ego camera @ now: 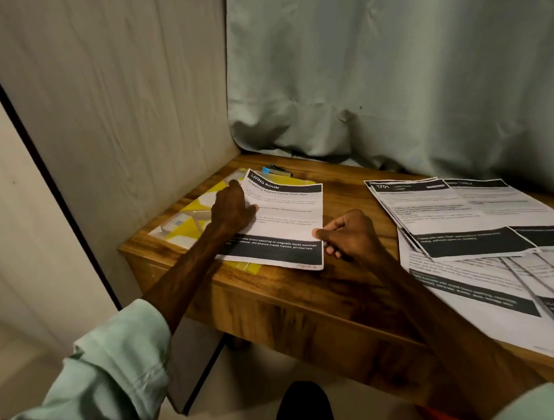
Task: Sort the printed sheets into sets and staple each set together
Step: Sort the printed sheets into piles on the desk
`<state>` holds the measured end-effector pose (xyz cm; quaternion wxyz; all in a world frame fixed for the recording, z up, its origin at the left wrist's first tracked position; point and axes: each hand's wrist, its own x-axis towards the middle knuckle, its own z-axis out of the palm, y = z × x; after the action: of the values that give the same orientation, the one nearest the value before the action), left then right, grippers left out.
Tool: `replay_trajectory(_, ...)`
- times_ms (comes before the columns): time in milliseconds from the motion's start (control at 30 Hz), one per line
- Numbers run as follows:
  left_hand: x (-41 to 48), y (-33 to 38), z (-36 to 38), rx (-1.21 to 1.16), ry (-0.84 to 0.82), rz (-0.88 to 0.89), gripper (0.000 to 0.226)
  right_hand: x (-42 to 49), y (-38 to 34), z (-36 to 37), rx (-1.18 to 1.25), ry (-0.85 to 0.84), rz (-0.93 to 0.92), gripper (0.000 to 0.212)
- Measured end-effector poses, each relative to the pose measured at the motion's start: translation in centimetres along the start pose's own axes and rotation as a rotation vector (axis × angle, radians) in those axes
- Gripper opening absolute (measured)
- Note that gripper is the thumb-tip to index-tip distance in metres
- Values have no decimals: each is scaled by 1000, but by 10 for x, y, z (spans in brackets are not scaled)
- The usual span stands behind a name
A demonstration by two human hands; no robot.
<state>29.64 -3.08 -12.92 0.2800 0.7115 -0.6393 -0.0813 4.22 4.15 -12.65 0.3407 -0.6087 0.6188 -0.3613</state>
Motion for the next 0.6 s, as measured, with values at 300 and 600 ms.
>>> replay_trajectory(300, -14, 38, 4, 170, 37, 30, 79, -4, 0, -11, -138, -14, -20, 35)
replay_trajectory(600, -74, 148, 29, -232, -54, 340, 32, -20, 33, -121, -308, 349, -140, 18)
